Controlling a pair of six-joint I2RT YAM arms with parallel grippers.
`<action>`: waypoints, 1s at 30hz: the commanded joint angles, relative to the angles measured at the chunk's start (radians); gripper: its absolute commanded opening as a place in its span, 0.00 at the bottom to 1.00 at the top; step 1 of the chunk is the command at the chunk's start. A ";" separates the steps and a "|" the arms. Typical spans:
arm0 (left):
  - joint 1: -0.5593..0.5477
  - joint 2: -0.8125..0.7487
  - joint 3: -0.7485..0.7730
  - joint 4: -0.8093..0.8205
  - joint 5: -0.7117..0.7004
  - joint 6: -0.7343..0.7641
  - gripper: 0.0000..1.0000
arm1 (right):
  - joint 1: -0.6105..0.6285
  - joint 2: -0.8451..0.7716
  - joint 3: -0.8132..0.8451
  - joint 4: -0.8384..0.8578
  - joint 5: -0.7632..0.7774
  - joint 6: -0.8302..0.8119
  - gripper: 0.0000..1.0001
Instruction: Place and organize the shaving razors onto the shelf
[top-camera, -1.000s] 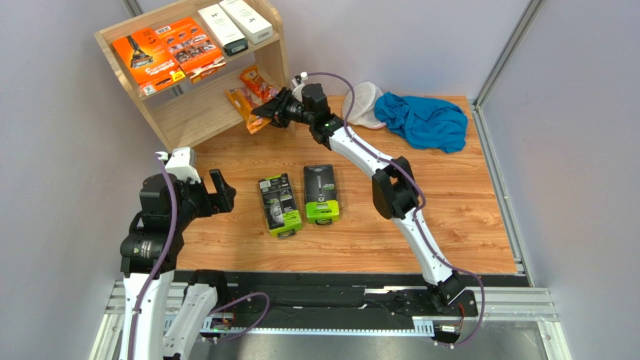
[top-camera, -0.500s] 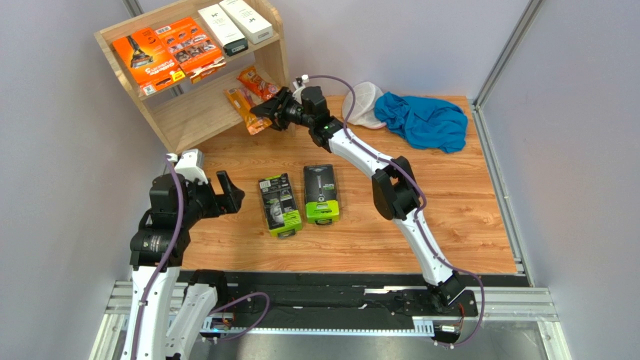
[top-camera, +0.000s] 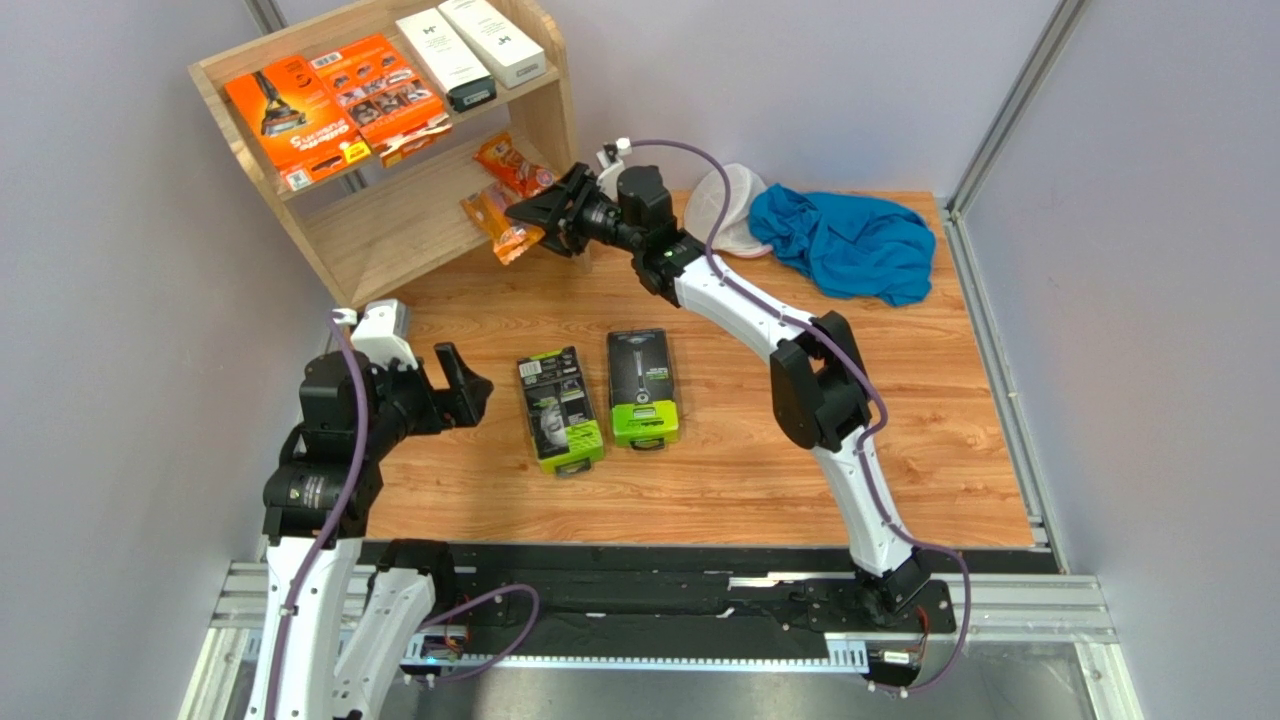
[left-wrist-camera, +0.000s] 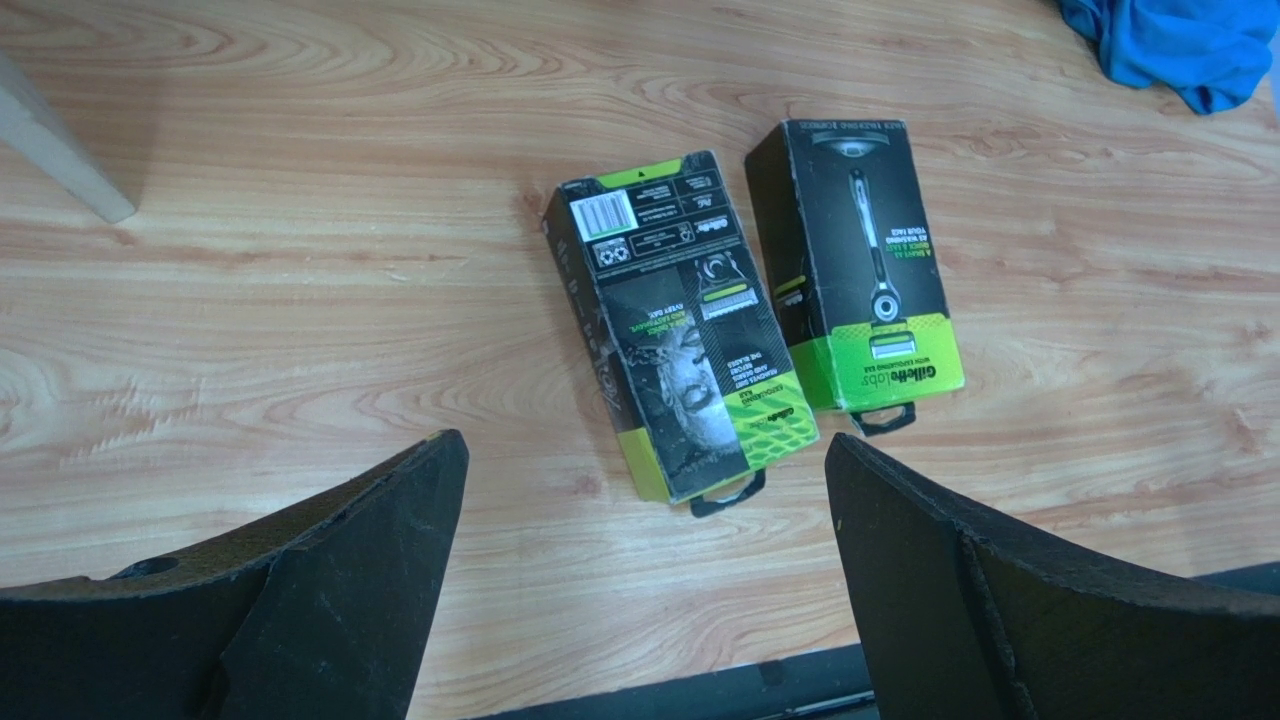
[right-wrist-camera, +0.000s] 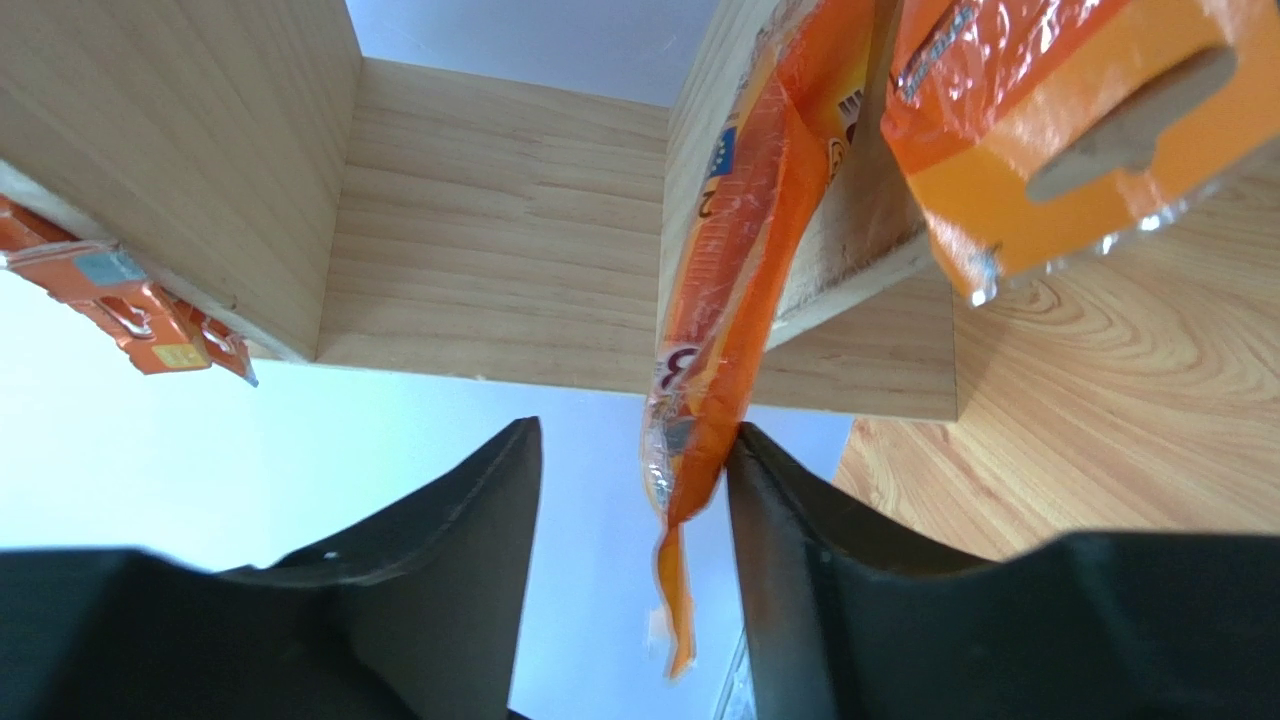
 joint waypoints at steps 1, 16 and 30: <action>0.008 -0.008 -0.002 0.045 0.010 0.010 0.98 | 0.006 -0.081 -0.058 0.066 0.002 -0.003 0.39; 0.008 -0.025 -0.012 0.056 0.017 0.011 0.98 | 0.006 0.134 0.248 -0.061 0.035 0.023 0.02; 0.008 -0.038 -0.021 0.068 0.038 0.016 0.98 | 0.008 0.136 0.236 -0.090 0.084 0.059 0.31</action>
